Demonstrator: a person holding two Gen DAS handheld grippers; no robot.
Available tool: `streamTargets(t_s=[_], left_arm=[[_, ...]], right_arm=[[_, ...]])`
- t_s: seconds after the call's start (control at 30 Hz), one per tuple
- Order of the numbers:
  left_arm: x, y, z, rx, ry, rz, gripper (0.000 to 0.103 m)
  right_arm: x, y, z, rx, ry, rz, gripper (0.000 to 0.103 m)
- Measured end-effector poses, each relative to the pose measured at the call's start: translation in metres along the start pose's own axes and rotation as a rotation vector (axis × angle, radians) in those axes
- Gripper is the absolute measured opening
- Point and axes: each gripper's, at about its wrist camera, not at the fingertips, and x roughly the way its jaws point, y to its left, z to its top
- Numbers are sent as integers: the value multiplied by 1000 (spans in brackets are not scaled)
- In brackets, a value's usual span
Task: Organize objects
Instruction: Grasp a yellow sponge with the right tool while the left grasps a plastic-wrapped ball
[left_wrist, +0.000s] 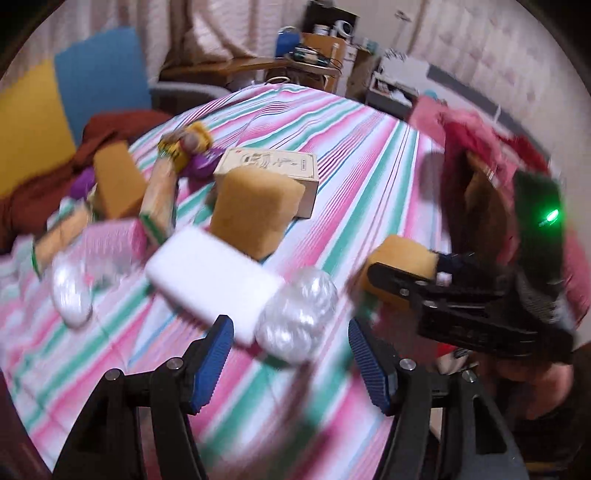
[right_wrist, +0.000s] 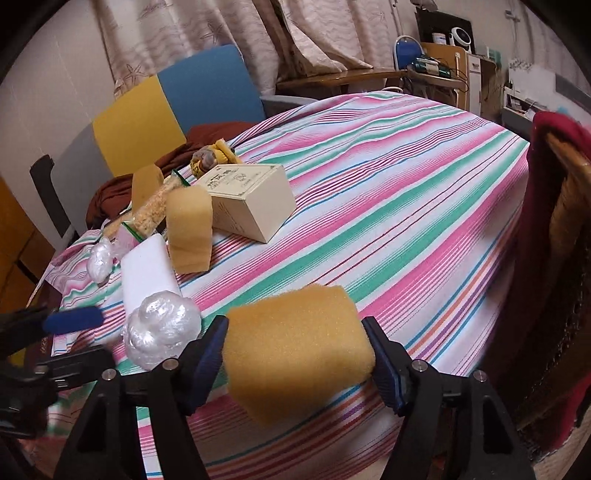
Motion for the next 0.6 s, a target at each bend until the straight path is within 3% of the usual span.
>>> streamTargets(t_s=[0.07,0.13,0.3,0.5,0.6], left_arm=[[10,-7,0,62,1,60,60],[19,-10,-1,90,18,66,49],[24,-16,-6,156,-15,102,49],[16,-10,-16,120,-34,72,49],[15,-10,-19,92,-47,52,38]], right_arm=[[0,-5,-1,19,-1,13,73],[0,-5,0,16,-1,12,73],[0,-6,0,18,-1,14,74],[0,-6,0,10,-2,7,74],[1,-5,-1,8,-3,4,74]])
